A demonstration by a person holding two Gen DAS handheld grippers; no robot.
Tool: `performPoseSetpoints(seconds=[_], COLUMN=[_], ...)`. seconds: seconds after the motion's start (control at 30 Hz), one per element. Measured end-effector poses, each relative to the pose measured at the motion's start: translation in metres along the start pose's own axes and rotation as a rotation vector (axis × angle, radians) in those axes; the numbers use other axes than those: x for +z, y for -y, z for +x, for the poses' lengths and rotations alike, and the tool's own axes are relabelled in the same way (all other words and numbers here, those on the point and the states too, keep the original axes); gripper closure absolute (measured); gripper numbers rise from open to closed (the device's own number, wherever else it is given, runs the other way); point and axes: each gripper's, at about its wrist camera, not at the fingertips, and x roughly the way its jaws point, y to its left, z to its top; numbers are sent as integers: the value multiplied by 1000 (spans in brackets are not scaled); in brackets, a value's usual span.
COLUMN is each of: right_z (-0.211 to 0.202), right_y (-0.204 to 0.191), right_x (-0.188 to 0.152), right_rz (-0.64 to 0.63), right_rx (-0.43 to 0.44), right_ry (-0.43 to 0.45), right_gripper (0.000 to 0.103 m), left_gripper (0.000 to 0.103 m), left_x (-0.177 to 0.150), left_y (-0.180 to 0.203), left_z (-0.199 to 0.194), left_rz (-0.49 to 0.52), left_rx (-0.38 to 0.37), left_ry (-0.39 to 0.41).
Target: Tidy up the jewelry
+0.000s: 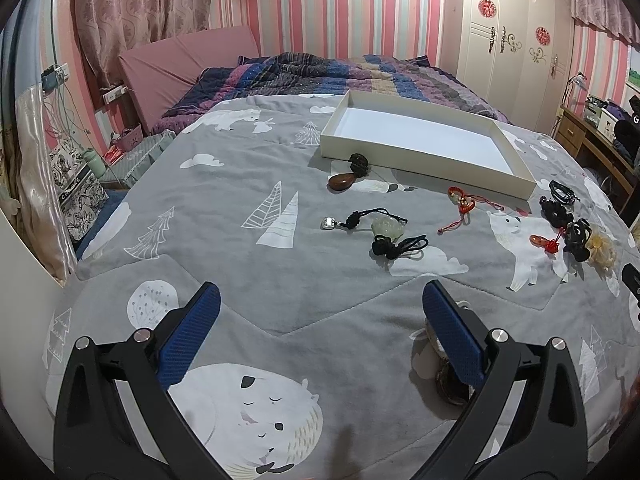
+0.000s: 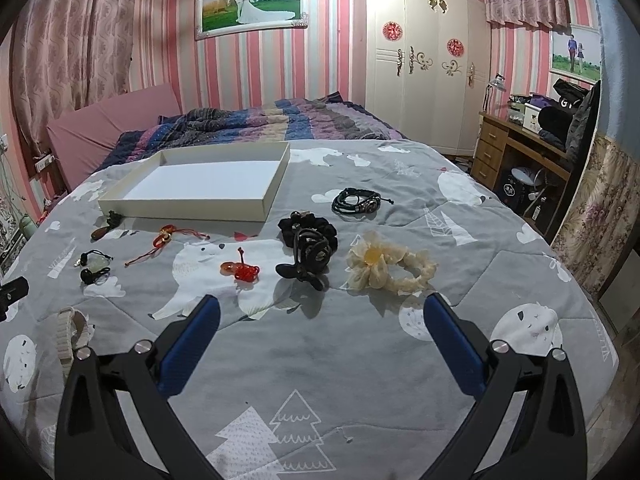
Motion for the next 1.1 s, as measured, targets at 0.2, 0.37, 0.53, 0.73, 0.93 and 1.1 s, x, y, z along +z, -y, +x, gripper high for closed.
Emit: performPoseSetpoints(seconds=[0.2,0.37,0.53,0.73,0.93,1.1], right_z=[0,0,0,1,2,5], right_y=[1,1,-1,-4,-2,-3], right_x=[-2,-3,-4,-6,-7,-9], right_rz=[4,4,-8,-14,-8,-8], right_rx=[-5,-15,-33,-42,-42,-36], right_ry=[3,4,4,-2,-10,-26], right_gripper=[2,2,2,2,2,2], left_gripper=[3,3,3,3,3,3], left_x=[0,0,-1,-2,-3,-3], left_y=[0,0,-1,-1,1,1], left_z=[1,1,2,3,3,4], left_rz=[0,-3,-6,-2,4,5], left_rx=[-1,-1,-2,-2,-1,-2], left_ry=[-2,-3,-4,-8,-13,-12])
